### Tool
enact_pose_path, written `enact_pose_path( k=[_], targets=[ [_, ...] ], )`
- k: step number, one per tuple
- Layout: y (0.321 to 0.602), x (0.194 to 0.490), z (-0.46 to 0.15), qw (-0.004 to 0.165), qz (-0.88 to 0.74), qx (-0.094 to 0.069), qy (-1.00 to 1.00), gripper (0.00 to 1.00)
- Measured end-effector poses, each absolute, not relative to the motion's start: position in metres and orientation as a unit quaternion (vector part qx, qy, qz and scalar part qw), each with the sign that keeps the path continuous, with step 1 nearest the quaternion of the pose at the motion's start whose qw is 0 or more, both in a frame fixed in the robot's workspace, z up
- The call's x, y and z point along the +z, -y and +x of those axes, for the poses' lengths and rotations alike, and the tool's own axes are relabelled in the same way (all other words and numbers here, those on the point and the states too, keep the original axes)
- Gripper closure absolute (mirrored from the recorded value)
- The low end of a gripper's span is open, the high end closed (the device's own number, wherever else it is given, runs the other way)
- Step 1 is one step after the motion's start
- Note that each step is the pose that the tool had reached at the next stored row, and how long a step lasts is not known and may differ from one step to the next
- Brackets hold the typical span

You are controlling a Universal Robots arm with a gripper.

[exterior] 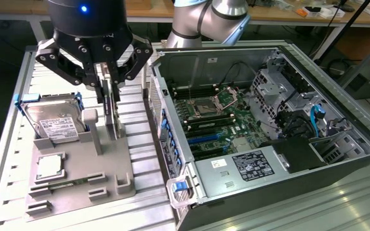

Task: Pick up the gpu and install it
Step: 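Pick up the gpu and move the gpu toward the slot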

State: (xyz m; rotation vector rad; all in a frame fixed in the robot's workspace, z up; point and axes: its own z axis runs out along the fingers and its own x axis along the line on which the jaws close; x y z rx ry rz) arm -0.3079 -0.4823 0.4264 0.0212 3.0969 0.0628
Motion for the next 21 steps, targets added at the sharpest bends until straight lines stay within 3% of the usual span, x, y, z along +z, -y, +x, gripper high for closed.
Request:
enact_pose_path(
  k=[21],
  targets=[
    [0.482, 0.456, -0.308, 0.022, 0.007, 0.020, -1.000, 0.73]
  ],
)
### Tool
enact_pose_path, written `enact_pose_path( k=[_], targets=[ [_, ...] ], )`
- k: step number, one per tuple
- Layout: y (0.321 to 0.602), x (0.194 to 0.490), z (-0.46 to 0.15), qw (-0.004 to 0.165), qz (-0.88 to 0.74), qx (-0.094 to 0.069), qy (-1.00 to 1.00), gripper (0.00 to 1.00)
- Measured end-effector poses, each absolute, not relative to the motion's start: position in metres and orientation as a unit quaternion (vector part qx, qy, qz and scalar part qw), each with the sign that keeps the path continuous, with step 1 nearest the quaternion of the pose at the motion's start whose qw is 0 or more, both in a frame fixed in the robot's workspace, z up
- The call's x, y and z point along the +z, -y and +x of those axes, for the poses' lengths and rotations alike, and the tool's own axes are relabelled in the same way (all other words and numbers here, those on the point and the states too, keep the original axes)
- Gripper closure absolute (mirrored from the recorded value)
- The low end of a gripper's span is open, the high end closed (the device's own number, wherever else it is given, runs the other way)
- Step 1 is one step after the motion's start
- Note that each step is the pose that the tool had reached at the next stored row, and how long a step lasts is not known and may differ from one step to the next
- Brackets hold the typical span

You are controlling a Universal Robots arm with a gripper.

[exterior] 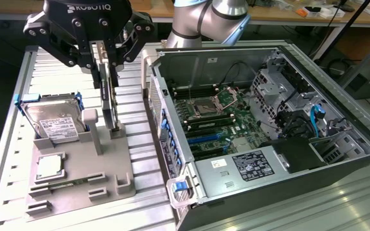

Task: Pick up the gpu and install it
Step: 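Pick up the gpu and move the gpu toward the slot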

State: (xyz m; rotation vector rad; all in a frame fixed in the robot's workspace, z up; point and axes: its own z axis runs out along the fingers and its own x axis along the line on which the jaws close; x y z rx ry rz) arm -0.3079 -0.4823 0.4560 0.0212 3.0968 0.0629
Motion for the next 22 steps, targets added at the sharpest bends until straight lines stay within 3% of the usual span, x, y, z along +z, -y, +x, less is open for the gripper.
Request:
enact_pose_path(
  k=[22],
  targets=[
    [0.482, 0.457, -0.259, 0.022, 0.007, 0.020, -1.000, 0.73]
  ],
)
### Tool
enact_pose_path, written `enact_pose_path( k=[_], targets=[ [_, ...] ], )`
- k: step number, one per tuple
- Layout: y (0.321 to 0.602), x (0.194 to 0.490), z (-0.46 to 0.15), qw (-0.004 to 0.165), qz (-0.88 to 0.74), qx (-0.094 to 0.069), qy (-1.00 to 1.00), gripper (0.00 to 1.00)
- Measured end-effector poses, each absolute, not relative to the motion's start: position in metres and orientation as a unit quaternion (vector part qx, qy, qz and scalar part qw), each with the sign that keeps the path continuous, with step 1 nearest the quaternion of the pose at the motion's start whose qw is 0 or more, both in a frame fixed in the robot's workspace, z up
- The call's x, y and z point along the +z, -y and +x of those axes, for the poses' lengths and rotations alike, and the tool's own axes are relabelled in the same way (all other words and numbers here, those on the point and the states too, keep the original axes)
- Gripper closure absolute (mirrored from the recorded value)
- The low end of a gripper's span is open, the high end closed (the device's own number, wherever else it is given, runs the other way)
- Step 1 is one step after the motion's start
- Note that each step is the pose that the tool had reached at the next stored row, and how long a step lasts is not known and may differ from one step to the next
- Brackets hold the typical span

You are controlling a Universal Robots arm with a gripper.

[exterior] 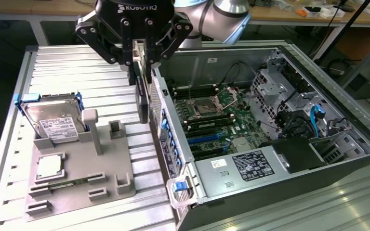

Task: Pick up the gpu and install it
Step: 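Pick up the gpu and move the gpu toward the slot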

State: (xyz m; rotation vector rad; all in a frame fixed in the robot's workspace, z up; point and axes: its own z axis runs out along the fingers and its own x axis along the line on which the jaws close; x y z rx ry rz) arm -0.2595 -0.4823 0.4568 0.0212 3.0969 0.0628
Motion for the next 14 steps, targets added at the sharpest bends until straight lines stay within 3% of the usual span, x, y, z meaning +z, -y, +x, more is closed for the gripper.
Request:
enact_pose_path(
  k=[14],
  targets=[
    [0.482, 0.457, -0.228, 0.022, 0.007, 0.020, -1.000, 0.73]
  ],
)
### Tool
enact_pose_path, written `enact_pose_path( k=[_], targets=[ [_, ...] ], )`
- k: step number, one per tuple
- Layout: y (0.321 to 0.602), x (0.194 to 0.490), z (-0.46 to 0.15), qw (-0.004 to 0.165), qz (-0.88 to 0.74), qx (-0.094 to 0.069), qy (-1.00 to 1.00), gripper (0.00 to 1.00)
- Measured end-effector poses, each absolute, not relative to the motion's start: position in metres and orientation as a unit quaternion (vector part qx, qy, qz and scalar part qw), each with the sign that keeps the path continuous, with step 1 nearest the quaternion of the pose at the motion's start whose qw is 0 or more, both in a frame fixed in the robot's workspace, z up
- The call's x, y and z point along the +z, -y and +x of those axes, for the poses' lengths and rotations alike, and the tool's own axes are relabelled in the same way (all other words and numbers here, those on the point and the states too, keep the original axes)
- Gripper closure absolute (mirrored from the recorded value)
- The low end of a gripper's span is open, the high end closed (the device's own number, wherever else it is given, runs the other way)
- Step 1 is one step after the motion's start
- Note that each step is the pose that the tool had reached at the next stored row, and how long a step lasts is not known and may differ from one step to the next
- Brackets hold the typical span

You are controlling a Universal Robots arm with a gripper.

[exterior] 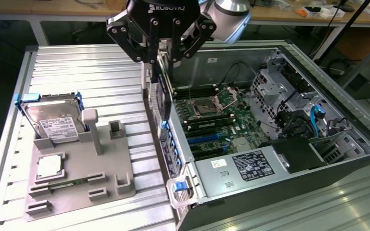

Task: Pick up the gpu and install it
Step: 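Pick up the gpu and move the gpu toward the slot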

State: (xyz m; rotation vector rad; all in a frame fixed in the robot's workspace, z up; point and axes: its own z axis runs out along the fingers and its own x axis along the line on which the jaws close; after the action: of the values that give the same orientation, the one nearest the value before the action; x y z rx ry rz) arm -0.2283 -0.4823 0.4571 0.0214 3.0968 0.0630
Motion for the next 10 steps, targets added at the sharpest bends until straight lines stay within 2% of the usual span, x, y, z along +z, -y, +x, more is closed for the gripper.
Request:
enact_pose_path(
  k=[10],
  targets=[
    [0.482, 0.457, -0.205, 0.022, 0.007, 0.020, -1.000, 0.73]
  ],
)
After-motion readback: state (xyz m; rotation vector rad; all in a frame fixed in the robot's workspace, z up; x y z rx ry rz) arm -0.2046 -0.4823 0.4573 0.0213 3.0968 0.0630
